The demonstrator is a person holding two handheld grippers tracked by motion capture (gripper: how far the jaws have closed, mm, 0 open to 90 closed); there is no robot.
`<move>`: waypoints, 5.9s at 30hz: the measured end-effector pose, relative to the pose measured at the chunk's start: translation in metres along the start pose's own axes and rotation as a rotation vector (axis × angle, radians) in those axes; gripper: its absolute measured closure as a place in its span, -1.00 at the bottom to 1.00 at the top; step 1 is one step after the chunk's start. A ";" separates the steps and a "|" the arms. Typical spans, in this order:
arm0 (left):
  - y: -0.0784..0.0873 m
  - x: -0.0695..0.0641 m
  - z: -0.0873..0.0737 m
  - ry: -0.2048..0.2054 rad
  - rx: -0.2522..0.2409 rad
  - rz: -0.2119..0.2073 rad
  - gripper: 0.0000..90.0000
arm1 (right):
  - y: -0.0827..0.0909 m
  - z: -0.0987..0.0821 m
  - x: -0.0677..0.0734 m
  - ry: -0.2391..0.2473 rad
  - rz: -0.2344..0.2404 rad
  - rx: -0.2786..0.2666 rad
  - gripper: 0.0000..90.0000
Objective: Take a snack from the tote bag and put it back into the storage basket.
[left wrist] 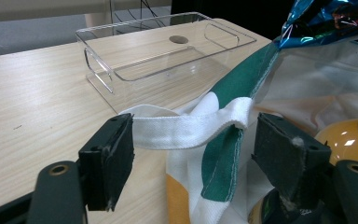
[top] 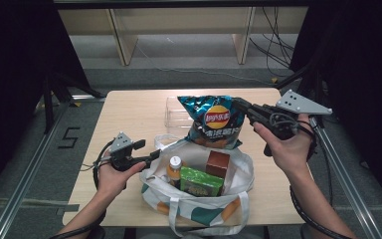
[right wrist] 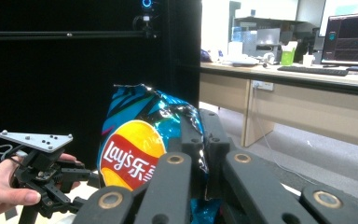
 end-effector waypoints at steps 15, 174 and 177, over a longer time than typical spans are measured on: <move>0.000 0.001 0.001 -0.001 -0.008 0.001 -0.38 | 0.001 0.013 -0.001 -0.018 -0.004 -0.040 1.00; 0.004 0.007 0.007 0.016 -0.046 0.026 -0.36 | -0.071 -0.006 -0.091 -0.064 -0.203 -0.039 1.00; 0.004 0.008 0.007 0.012 -0.049 0.025 -0.36 | -0.073 -0.007 -0.093 -0.065 -0.205 -0.039 1.00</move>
Point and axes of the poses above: each handheld gripper's, and its own axes: y roughly backward along the jaws, z roughly out of its top, x roughly to its left, the point moved 8 cm from there along -y, roughly forward along the jaws, and after that the axes turned 12 degrees about -x, right-handed, at the moved point
